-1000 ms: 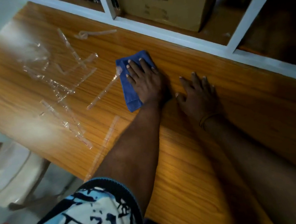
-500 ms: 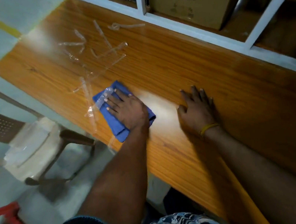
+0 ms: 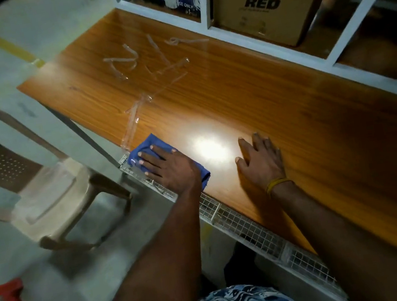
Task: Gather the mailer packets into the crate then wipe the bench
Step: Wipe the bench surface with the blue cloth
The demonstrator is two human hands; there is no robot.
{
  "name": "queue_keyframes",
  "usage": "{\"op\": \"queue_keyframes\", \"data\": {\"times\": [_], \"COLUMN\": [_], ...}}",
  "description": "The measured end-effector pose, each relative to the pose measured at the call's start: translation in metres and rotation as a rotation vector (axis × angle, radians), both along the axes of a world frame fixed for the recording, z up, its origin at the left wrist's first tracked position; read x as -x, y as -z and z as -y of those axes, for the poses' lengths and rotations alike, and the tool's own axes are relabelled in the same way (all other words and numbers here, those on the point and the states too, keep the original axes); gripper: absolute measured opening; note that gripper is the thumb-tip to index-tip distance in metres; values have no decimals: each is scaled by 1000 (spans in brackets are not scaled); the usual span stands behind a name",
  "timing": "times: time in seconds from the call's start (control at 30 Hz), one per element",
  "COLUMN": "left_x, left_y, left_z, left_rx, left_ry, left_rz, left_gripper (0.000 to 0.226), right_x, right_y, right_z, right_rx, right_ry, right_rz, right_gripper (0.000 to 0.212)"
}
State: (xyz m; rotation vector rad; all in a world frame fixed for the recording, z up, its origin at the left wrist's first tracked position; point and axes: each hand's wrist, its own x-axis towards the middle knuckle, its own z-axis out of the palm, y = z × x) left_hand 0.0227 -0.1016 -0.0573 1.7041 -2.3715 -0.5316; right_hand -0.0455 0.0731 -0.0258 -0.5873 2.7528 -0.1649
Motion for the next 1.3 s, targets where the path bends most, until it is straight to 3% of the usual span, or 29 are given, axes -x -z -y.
{"op": "queue_keyframes", "data": {"times": [0.13, 0.27, 0.4, 0.57, 0.77, 0.97, 1.3], "left_x": [-16, -27, -18, 7, 61, 127, 208], "left_y": [3, 10, 8, 6, 1, -2, 3], "left_z": [-5, -6, 5, 23, 38, 45, 65], "left_rx": [44, 230, 193, 172, 141, 136, 158], "left_ry": [171, 528, 868, 1117, 1230, 1256, 1282], "left_rz": [43, 86, 96, 79, 73, 78, 17], "left_gripper": [58, 55, 58, 65, 57, 67, 65], "right_x": [-15, -23, -24, -17, 26, 76, 145], "right_y": [-1, 0, -1, 5, 12, 18, 16], "right_z": [6, 11, 14, 21, 31, 48, 60], "right_rx": [1, 12, 53, 106, 102, 126, 182], "right_ry": [25, 51, 92, 139, 123, 141, 203], "right_rz": [7, 9, 10, -6, -86, -120, -70], "right_gripper": [61, 59, 59, 58, 57, 58, 60]}}
